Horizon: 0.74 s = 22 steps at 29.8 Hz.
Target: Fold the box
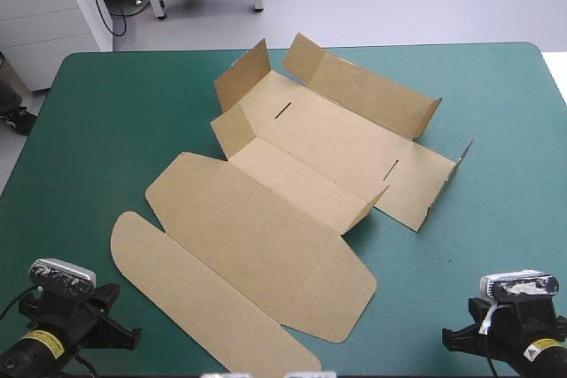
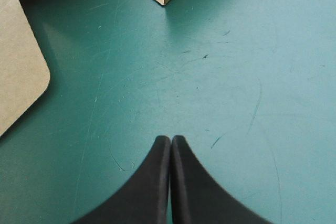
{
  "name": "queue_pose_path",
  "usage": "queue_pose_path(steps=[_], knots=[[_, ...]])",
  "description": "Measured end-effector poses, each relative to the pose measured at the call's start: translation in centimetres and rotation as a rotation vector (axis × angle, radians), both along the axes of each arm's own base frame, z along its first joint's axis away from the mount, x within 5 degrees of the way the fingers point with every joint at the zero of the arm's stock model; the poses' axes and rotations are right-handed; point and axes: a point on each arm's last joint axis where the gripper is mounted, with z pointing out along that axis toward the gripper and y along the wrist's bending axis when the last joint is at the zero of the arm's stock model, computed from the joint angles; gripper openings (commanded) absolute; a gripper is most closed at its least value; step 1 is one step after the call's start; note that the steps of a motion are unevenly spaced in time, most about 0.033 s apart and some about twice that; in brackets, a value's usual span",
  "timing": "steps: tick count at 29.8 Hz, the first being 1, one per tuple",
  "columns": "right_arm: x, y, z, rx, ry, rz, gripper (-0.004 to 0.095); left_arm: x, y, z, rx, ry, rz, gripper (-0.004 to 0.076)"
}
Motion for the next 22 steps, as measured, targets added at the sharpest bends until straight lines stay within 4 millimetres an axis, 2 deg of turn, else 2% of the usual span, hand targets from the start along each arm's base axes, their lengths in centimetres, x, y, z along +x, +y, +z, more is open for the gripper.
queue_pose_path(steps=[13,16,22], knots=[[0.0,0.0,0.2,-0.001,-0.005,-0.001,-0.002,0.0,0.0,0.0,0.0,0.0,0.0,-0.0008],[-0.1,0.0,1.2,-0.004,-0.039,-0.001,-0.002,0.0,0.0,0.0,0.0,0.0,0.0,-0.0008],[-0.7,0.1,4.4,-0.01,-0.056,0.009,-0.002,0.0,0.0,0.0,0.0,0.0,0.0,-0.0008]])
